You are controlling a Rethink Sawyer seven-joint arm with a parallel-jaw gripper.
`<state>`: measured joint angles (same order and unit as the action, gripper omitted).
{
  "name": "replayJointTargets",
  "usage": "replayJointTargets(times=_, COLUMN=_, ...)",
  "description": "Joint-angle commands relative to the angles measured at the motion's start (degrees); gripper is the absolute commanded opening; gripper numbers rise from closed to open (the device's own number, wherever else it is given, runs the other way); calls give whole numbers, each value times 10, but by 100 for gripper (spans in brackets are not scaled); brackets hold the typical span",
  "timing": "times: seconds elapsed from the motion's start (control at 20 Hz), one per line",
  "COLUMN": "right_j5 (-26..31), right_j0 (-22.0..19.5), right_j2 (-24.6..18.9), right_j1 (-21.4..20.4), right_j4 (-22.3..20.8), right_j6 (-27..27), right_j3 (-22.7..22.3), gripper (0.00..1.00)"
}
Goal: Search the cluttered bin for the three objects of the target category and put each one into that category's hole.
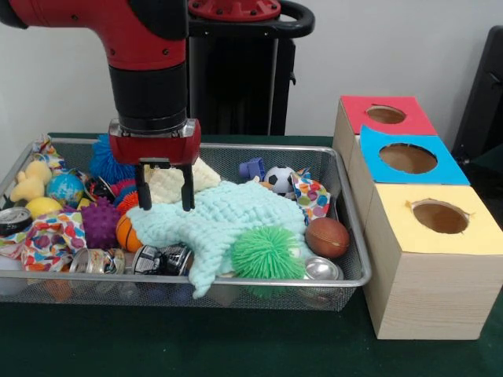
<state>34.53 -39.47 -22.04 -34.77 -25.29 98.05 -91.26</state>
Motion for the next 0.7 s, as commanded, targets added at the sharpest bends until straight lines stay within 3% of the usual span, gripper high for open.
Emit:
replayJointTargets(times=0.05, right_j5=-8, right_j0=2, right_j2=21, right_j1=-45, right_j4=3, right_j6=45, right_j3=-50, gripper=100)
replayJointTargets(times=0.35, right_j5=-21, right_j0=-12, right_j2=16, right_j1=-122, right_j4=15, right_j6=46, right_j3=-138, gripper=100)
replayJointTargets(times=0.7, right_j5=-55, right_j0=-5, right_j2=22, right_j1=-124, right_j4=6, right_j6=62, right_j3=-155, gripper=100)
